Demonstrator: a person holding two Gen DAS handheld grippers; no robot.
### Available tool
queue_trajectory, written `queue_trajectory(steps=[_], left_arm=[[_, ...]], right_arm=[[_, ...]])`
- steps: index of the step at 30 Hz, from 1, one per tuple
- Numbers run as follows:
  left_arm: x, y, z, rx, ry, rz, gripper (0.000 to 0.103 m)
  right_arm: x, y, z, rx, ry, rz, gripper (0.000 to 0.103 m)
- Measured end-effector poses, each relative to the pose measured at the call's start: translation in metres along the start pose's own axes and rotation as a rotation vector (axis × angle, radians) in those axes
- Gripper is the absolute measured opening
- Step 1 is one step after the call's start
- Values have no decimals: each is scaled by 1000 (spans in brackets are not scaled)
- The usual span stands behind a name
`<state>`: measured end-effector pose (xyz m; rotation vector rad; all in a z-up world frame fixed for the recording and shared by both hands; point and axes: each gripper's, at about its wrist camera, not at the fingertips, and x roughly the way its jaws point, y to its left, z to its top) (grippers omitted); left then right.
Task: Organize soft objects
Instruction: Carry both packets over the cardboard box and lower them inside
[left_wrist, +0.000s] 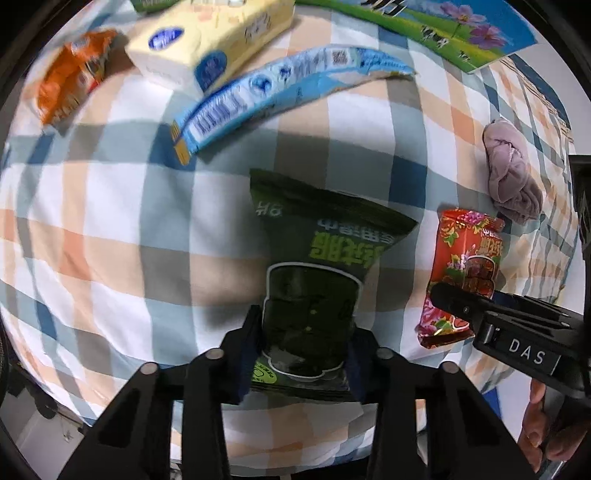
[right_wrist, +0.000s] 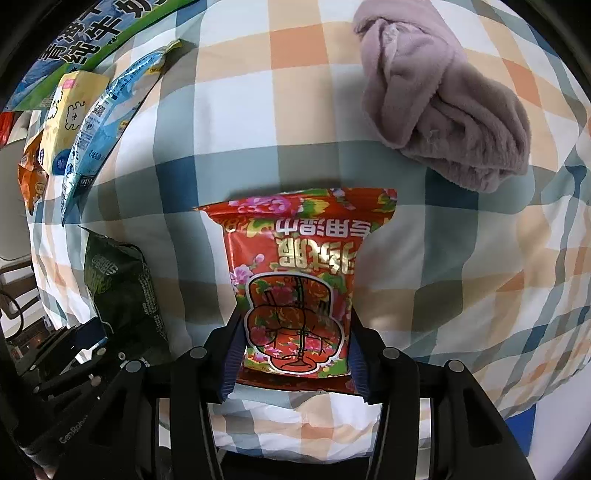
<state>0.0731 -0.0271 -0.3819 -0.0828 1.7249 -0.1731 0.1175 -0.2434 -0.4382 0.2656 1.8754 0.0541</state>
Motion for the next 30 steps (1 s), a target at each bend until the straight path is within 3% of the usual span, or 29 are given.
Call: queue_trajectory(steps=[5,14,17,23,30], left_arm=[[-16,-10,-11,11,-66,61,34],[-91,-37,-36,12,-183,45,34],[-142,-23,-13,9,-228,10,34],[-220,-30,33,41,-338,-49,34],[-227,-35,147,73,-336,-83,34]], right_arm=[[12,21,10,-18,-26,-26,48],[-55,31,-36,-65,-112,16,48],[-90,35,-54,-91,-165,43,48],[-180,37,-72,-151,-296,102,48],[-256,53,-49,-145,-398,138,48]])
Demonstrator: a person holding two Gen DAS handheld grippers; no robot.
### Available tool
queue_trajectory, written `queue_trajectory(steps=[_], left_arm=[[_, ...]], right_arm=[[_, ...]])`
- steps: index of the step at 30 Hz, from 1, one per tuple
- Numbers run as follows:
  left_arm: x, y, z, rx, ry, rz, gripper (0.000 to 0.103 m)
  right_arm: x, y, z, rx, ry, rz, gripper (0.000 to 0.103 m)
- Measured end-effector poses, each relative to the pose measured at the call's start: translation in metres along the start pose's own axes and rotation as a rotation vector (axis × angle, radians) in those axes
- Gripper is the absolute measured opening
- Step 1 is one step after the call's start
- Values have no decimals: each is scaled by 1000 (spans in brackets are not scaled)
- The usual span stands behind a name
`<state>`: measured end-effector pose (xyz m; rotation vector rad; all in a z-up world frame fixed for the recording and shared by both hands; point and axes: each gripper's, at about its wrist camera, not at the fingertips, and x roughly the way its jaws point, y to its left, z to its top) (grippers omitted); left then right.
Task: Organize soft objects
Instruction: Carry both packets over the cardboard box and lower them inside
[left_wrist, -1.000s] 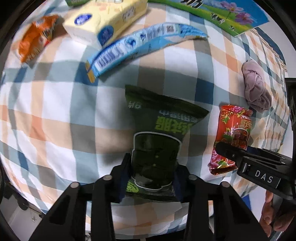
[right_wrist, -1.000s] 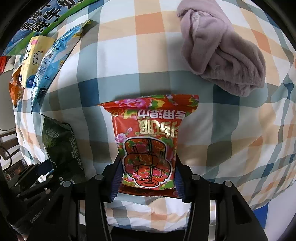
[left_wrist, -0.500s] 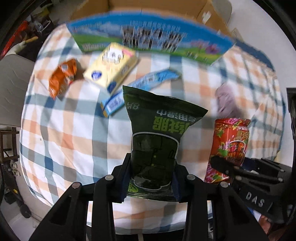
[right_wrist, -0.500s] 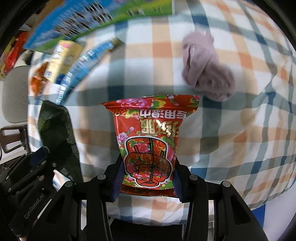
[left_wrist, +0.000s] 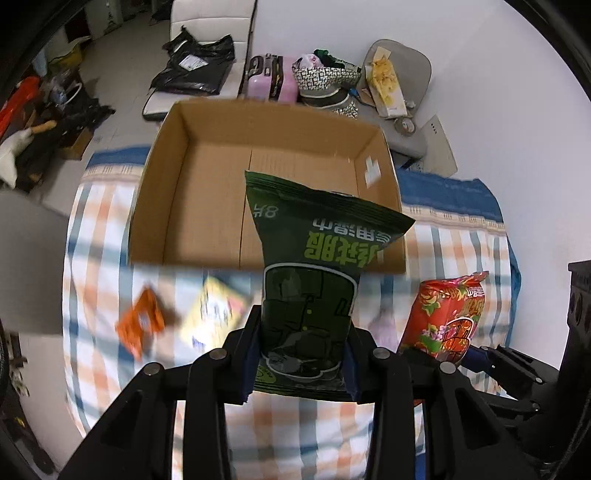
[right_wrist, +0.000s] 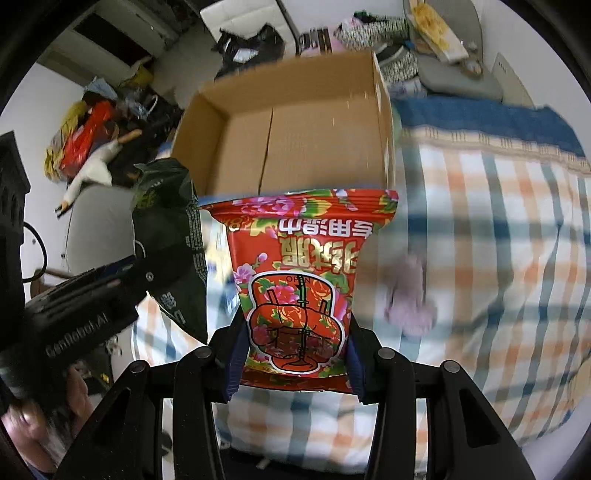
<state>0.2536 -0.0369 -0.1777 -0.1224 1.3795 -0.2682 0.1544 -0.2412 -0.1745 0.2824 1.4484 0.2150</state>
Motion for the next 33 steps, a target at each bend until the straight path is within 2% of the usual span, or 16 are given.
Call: queue_trajectory(steps=[6,10,13,15,20,21,24,29,33], left_arm=[[48,18,88,3,70,7,34],[95,29,129,-19,145,-14,34],[129,35,152,-44,202,-37,34],[145,35,161,-43,229,-45,34],[179,34,179,-21,269,-57,34],[184,33,181,-19,278,-62,34],[192,30,185,-4,287,-63,34],[195,27,191,2,304,-25,35],[192,31,198,-17,304,-8,41]], right_arm=[[15,8,74,35,-17,-58,48],[51,10,127,56,7,-86,48],[96,1,166,67,44,-97,48],[122,-1,193,79,64,-115,48],[161,-15,222,101,99,-162,48],[174,-21,242,101,106,-169,48],[187,-26,251,99,120,-184,48],[202,-29,269,89,129,-204,48],[205,-27,277,79,133,-217,49]])
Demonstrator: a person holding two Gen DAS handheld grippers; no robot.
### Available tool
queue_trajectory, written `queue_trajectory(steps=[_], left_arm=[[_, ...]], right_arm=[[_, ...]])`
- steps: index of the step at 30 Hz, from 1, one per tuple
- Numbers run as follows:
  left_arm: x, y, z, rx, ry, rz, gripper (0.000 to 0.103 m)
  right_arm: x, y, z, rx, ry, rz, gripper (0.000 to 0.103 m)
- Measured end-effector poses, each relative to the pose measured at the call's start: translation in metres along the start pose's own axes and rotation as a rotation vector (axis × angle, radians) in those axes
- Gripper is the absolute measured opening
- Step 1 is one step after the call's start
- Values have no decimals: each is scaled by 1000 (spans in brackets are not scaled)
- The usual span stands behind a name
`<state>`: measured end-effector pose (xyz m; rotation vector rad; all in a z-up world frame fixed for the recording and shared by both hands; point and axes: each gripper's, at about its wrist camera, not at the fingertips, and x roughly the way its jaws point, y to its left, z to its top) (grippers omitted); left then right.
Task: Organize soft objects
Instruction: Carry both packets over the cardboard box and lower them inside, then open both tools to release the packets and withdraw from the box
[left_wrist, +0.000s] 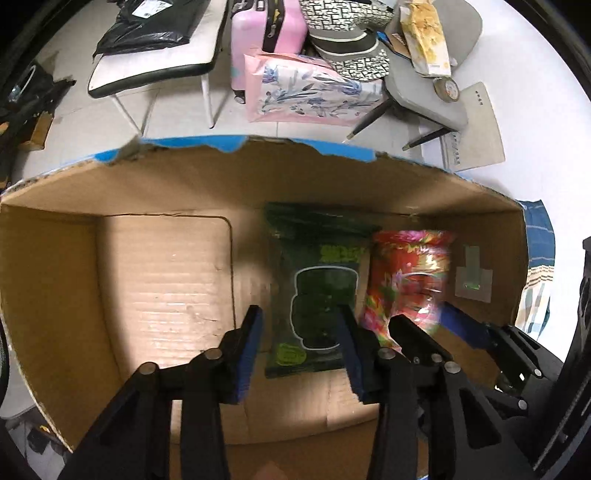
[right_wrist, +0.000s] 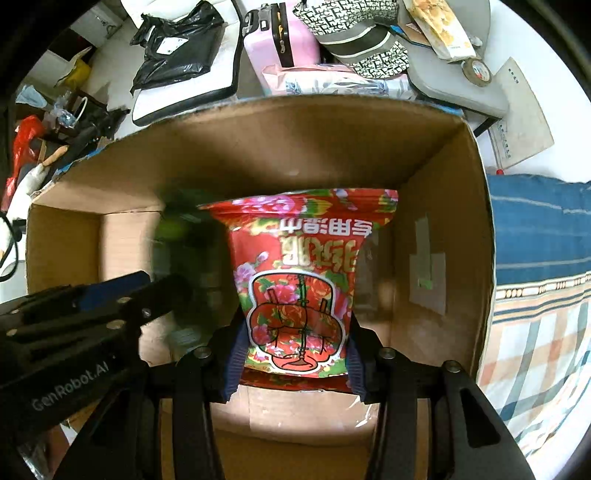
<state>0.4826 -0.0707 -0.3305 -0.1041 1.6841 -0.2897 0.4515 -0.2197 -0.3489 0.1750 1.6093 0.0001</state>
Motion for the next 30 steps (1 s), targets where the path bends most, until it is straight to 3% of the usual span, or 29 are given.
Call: queue_trajectory(steps=[2,7,9,10,16,18,20,30], left_arm=[[-5,2,0,-11,-8,-4,46],[-21,6,-7,-15,-46,19,74],[-28,9,-13,-24,-51,40,89],[-32,10,-16,-25,-58,47,91],[-59,10,-42,-26,-120,98,94],[-70,9,-55,-24,-151,109,102],[-81,7,-69,-20,-190,130,103],[-123,-2,-140,10,-323,184,103]], right_arm=[[1,0,2,6,11,-10,55],[2,2,3,-1,23,-4,66],[-2,4,2,-8,25,-6,76],[-6,6,-1,-13,23,-14,85],[-31,15,-22,-30,-9,-34,96],[-42,16,-32,-29,-23,-33,99],[-51,19,-41,-33,-40,-35,102],[-103,29,-107,-43,-131,-74,103]])
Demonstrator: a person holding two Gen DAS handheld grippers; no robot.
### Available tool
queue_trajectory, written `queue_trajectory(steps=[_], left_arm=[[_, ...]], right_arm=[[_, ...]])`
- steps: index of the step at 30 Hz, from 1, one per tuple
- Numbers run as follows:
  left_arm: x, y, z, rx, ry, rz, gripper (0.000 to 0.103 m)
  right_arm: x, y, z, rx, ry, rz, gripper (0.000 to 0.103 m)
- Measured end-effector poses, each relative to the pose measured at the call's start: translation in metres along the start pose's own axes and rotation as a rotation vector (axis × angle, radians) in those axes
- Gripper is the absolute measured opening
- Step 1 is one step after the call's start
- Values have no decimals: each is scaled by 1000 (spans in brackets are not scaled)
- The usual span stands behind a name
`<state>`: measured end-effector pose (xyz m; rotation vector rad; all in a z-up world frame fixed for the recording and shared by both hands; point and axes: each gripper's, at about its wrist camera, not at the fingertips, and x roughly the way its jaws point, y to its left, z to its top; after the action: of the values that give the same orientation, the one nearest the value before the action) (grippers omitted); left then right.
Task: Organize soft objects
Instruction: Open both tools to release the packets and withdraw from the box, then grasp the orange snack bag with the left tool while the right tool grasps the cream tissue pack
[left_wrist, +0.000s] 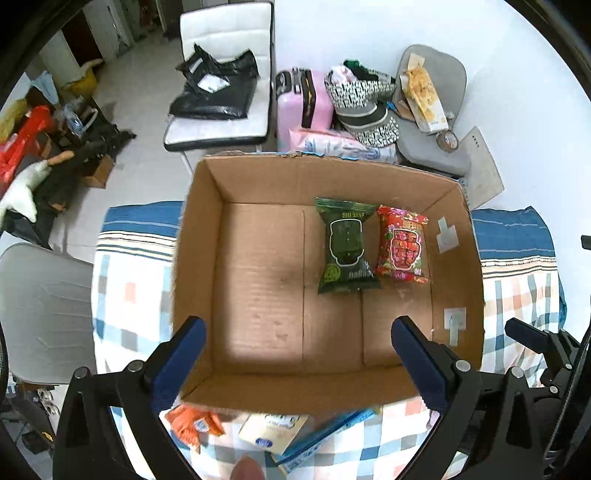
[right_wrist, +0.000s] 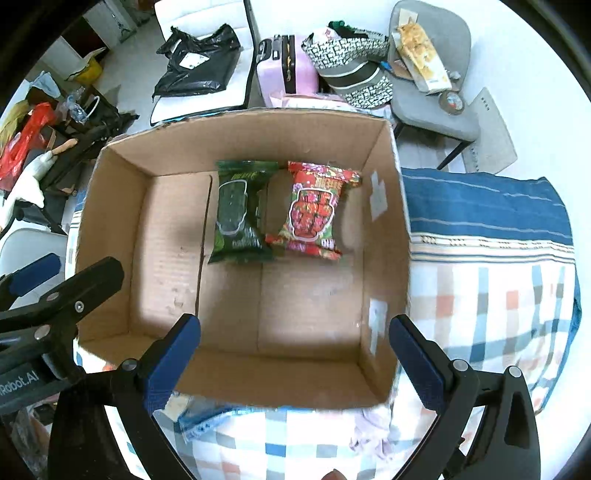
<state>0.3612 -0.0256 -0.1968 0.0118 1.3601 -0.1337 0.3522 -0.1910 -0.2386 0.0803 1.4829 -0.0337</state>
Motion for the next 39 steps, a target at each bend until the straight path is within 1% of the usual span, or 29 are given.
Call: queue_trajectory(steps=[4,8,12,17,21,23,25,28,30,32,34,36,38,39], left_arm=[[-26,-1,-20,10,-41,14,103],[-45,-3,-40,12,-66,8,103],[-59,-4,-54,11,-84,-1,103],[-72,4,-70,0,-102,12,103],[-74,31,-92,-40,-93,39,103],[-68,48,-106,-65,-76,65,103],[-56,70,-122,-94,-41,104,103],[-31,103,-144,-146,31,140,103],[-11,128,-158,-199,92,133,103],[3,147,-168,-244,130,138,103],[15,163,-174,-282,157,140,103],[25,173,-177,-295,165,144,103],[33,177,-176,-280,173,157,103],[37,178,-175,-260,175,166,103]], right_arm=[[-22,2,-27,8,-33,-8,103],[-41,7,-51,-3,-71,-26,103],[-58,10,-71,-4,-94,-22,103],[-73,15,-91,-1,-107,23,103],[-75,21,-107,12,-99,61,103],[-66,26,-119,17,-64,100,103],[-55,31,-127,19,-30,116,103],[-18,42,-140,39,61,145,103],[5,48,-147,56,110,164,103],[28,57,-153,84,153,198,103],[44,67,-154,95,176,233,103],[62,83,-152,107,202,246,103],[80,97,-147,132,226,270,103],[86,104,-144,141,235,267,103]])
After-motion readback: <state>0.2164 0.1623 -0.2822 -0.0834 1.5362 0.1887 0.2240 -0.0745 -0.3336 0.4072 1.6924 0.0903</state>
